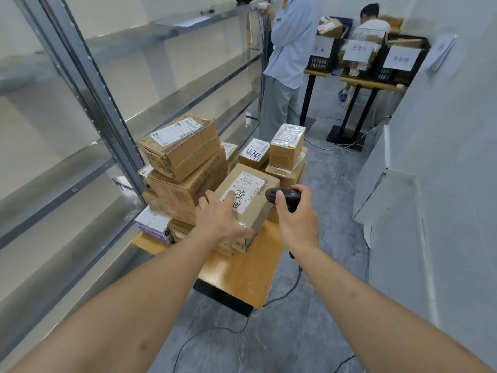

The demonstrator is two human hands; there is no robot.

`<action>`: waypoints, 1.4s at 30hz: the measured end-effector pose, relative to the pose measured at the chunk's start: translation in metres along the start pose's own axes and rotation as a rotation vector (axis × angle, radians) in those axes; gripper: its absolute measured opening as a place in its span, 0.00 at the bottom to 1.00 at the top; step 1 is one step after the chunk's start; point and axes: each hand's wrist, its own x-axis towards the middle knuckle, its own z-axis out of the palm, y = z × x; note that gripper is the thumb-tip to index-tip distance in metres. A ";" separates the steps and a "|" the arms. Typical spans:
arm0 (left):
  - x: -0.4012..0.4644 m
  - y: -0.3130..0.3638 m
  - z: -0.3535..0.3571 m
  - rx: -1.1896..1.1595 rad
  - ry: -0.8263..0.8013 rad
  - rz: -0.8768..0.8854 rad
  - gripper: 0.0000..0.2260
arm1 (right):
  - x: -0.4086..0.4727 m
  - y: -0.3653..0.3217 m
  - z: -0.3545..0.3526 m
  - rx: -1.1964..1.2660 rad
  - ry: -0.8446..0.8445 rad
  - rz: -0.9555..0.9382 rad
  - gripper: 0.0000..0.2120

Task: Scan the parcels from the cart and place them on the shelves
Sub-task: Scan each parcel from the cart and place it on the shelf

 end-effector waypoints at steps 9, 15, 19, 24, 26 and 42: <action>-0.040 0.004 0.011 0.016 -0.027 0.178 0.55 | -0.067 0.010 -0.021 -0.012 0.195 0.108 0.15; -0.075 0.011 0.030 0.008 -0.093 0.246 0.52 | -0.096 0.025 -0.039 -0.031 0.225 0.146 0.16; -0.085 0.017 0.053 0.006 -0.109 0.227 0.52 | -0.097 0.044 -0.044 -0.033 0.188 0.150 0.16; -0.091 0.025 0.099 -0.008 -0.125 0.135 0.55 | -0.094 0.084 -0.040 -0.049 0.091 0.180 0.16; -0.095 0.028 0.119 -0.012 -0.152 0.090 0.55 | -0.097 0.101 -0.034 -0.064 0.059 0.199 0.14; -0.083 0.018 0.224 0.028 -0.178 -0.093 0.62 | -0.096 0.185 0.005 -0.083 -0.083 0.274 0.16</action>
